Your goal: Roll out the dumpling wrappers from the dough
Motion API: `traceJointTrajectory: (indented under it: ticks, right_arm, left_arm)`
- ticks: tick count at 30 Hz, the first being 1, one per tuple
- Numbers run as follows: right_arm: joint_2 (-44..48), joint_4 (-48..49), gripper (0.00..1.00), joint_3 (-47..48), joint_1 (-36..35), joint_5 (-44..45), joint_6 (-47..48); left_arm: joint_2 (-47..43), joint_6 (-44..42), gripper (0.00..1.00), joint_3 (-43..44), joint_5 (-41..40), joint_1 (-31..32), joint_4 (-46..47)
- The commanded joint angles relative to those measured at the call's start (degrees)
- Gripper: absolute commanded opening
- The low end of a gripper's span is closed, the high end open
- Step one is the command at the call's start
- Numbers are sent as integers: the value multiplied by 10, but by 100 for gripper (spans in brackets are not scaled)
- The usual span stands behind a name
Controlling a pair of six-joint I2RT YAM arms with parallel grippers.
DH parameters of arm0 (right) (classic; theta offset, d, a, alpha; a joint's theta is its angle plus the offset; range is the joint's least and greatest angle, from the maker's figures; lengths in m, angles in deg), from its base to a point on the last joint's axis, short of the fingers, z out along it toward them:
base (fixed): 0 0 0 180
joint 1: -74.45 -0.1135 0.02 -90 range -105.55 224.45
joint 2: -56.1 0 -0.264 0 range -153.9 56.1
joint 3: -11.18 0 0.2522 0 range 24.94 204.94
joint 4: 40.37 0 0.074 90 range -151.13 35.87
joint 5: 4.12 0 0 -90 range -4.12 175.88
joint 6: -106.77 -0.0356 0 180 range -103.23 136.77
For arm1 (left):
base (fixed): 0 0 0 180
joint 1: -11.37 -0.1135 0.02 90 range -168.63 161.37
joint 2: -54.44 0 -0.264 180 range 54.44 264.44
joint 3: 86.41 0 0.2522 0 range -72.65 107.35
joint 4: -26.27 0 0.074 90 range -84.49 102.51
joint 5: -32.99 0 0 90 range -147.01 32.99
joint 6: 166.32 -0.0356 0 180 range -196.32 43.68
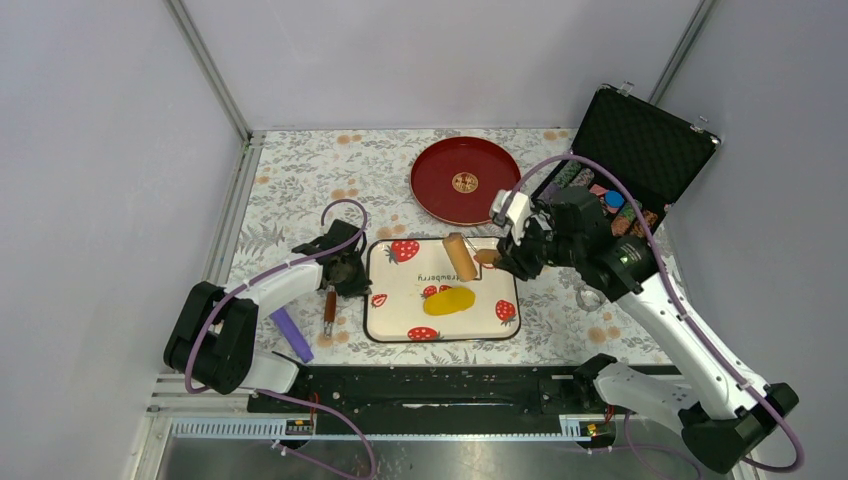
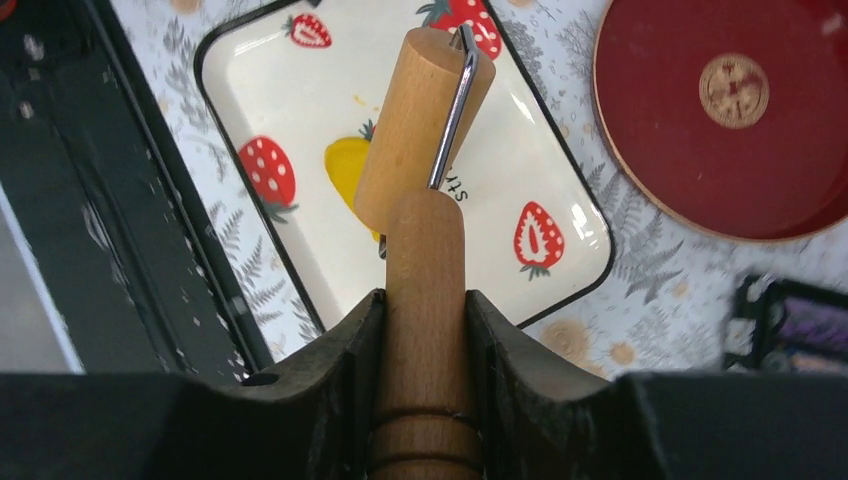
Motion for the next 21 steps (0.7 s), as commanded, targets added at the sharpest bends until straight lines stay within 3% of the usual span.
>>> traceJointTrajectory:
  ticks: [1, 5, 12, 21]
  right_arm:
    - [10, 11, 0, -4, -3, -68, 189]
    - [-24, -57, 0, 23, -30, -39, 266]
    - [-118, -126, 0, 66, -143, 127, 323]
    - [-213, -113, 0, 89, -251, 323, 348]
  left_arm:
    - [23, -16, 0, -11, -94, -5, -60]
    - [23, -15, 0, -11, -95, -5, -60]
    - [23, -15, 0, -12, -96, -5, -60]
    - [22, -15, 0, -13, -97, -4, -59]
